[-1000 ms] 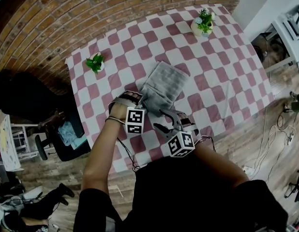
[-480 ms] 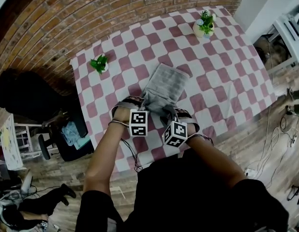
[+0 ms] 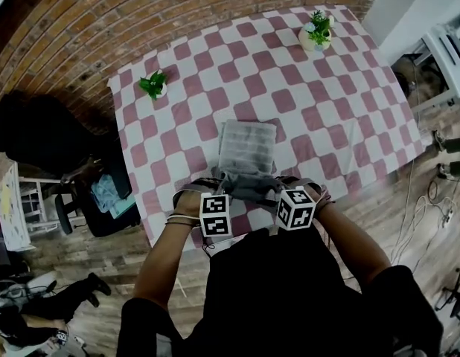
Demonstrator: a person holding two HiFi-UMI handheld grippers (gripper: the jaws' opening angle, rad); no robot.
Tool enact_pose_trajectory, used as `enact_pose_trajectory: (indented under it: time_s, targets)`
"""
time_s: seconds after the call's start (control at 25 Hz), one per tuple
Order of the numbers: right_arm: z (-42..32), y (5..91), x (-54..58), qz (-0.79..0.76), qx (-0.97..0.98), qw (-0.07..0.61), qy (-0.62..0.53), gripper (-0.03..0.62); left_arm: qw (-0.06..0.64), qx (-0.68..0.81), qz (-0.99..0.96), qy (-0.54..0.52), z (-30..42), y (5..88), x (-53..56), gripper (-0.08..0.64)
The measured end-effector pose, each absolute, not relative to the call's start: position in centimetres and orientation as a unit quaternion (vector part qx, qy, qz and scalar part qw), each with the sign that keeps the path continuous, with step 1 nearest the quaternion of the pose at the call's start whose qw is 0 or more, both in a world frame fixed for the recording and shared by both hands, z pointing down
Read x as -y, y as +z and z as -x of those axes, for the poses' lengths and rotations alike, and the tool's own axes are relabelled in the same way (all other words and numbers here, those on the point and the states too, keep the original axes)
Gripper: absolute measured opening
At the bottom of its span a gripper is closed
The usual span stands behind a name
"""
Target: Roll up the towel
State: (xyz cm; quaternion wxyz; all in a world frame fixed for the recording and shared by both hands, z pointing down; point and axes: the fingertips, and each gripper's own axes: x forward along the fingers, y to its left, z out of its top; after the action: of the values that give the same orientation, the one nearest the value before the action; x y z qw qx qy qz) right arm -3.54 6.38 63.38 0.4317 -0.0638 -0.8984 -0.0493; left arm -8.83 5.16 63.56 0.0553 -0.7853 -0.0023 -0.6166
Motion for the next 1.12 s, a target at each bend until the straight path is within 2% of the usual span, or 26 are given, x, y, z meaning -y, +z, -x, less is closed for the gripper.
enact_pose_trajectory:
  time_s: [0.12, 0.4, 0.64, 0.88, 1.12]
  targets:
    - [2.6, 63.0, -7.6, 0.097, 0.907, 0.409, 0.015, 0.127, 0.02, -0.002, 0.801, -0.598, 8.0, 62.8, -6.8, 0.091]
    - [2.2, 62.0, -5.2, 0.077, 0.917, 0.338, 0.196, 0.127, 0.008, -0.046, 0.815, -0.578, 8.4, 61.9, -3.9, 0.107]
    - [2.1, 60.9, -3.2, 0.057, 0.914, 0.293, 0.275, 0.133, -0.012, -0.058, 0.83, -0.555, 8.5, 60.7, -1.6, 0.118]
    - [1.5, 61.8, -5.2, 0.08, 0.905, 0.313, 0.275, 0.124, -0.089, 0.031, 0.819, -0.566, 8.2, 62.4, -5.8, 0.077]
    - [0.9, 61.6, -6.2, 0.106, 0.875, 0.271, 0.387, 0.117, -0.166, 0.061, 0.83, -0.529, 7.6, 61.7, -7.5, 0.075]
